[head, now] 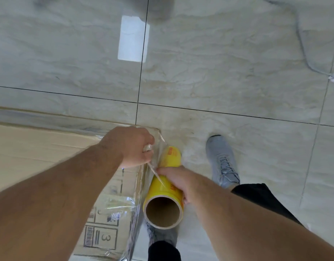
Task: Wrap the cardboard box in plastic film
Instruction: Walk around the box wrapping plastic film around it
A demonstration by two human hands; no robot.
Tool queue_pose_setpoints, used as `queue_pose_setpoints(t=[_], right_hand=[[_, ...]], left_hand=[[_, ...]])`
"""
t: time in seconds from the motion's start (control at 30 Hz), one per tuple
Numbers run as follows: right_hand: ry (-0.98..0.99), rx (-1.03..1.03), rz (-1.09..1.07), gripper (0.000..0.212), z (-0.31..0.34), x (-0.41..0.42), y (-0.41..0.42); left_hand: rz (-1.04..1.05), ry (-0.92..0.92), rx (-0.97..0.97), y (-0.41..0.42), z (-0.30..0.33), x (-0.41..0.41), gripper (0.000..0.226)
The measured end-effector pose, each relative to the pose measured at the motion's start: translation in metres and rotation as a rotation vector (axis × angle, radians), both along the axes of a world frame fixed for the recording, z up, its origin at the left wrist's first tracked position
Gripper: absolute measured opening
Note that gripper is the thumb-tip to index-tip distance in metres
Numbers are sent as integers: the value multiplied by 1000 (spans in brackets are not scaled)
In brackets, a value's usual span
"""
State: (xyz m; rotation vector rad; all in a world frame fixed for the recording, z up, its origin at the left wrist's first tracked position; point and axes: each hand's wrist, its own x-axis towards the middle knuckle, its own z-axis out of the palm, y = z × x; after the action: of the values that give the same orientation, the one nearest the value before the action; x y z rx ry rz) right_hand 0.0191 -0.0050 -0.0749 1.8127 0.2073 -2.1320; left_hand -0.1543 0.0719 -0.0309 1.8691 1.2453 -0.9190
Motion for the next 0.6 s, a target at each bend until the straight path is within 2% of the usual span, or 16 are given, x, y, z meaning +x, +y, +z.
queue_pose_setpoints(t=[0.03, 0.07, 0.13, 0.2, 0.37, 0.47, 0.6], right_hand=[[4, -15, -37, 93, 1, 3, -3], [-33, -20, -51, 85, 4, 4, -5], [-72, -19, -132, 97, -2, 5, -19], [-52, -32, -279, 101, -5, 2, -34], [-25, -78, -645, 65, 10, 3, -63], [-1, -85, -773, 67, 10, 3, -70], [-28, -46, -723, 71, 8, 1, -72]], left_hand=[[-131, -33, 35, -2, 1, 4, 39], [-303, -59, 80, -5, 2, 9, 35], [-577, -69, 134, -16, 2, 19, 30], [-700, -13, 151, -25, 4, 23, 29], [-769, 79, 131, -34, 10, 29, 28], [-782, 69, 151, -41, 13, 33, 26], [-723, 12, 147, -48, 12, 35, 14]])
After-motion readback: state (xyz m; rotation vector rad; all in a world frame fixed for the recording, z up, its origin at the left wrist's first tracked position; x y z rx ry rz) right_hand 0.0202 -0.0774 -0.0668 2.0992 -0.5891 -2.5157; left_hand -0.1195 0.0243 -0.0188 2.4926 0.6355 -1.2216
